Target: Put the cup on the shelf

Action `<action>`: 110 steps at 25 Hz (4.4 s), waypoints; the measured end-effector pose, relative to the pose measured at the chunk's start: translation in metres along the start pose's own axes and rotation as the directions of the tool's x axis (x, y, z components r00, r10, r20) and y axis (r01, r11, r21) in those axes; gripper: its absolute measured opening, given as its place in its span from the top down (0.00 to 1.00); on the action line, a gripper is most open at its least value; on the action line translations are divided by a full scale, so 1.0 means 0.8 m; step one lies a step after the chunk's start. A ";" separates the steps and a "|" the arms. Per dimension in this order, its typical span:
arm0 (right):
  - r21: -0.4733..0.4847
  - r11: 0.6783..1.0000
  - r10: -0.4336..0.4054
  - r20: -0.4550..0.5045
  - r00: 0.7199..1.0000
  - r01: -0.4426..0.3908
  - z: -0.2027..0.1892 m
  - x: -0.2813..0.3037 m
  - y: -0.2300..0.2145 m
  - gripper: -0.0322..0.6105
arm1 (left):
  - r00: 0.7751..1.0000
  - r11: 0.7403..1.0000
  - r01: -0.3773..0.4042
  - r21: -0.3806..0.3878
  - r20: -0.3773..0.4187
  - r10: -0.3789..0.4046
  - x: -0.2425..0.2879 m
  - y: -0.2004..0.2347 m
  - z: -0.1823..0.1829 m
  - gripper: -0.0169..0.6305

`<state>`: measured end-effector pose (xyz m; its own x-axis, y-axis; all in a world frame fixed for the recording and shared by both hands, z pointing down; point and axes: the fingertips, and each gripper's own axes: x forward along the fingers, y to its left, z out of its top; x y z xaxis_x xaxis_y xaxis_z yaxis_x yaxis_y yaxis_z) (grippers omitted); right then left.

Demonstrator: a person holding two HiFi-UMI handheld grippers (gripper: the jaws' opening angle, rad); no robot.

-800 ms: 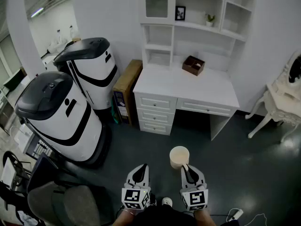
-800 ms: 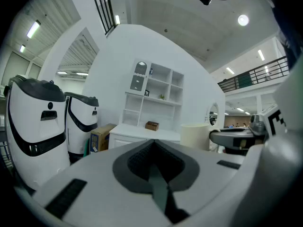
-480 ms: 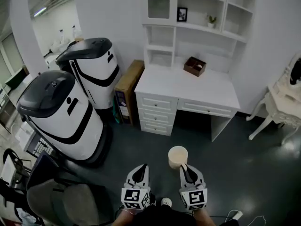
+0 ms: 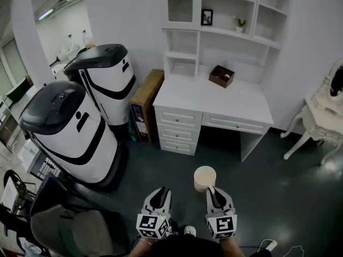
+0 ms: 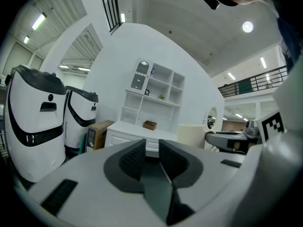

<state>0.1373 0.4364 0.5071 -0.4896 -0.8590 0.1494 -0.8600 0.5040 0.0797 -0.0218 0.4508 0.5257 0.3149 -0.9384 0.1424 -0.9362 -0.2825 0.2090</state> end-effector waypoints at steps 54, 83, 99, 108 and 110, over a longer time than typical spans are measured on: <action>-0.050 0.978 0.206 0.022 0.978 -0.205 0.016 0.335 -0.239 0.88 | 0.992 0.993 -0.114 -0.021 -0.065 0.113 0.382 0.045 0.028 0.51; -0.013 0.997 0.071 0.024 0.997 -0.071 0.040 0.567 -0.292 0.88 | 0.994 0.999 0.036 0.013 -0.107 -0.034 0.616 0.195 0.077 0.51; 0.050 0.997 -0.061 0.029 0.998 0.059 0.073 0.750 -0.284 0.88 | 0.981 0.984 0.158 0.083 -0.129 -0.147 0.748 0.334 0.147 0.51; 0.048 0.997 -0.055 0.027 0.998 0.054 0.079 0.796 -0.283 0.88 | 0.986 0.988 0.125 0.089 -0.118 -0.114 0.778 0.374 0.160 0.51; 0.044 0.998 -0.044 0.039 0.998 0.042 0.086 0.804 -0.288 0.88 | 0.988 0.989 0.117 0.090 -0.114 -0.106 0.786 0.375 0.164 0.51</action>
<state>0.0106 -0.2381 0.5174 -0.4564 -0.8833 0.1069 -0.8855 0.4627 0.0422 -0.1252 -0.2501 0.5511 0.4282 -0.8744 0.2283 -0.9033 -0.4068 0.1362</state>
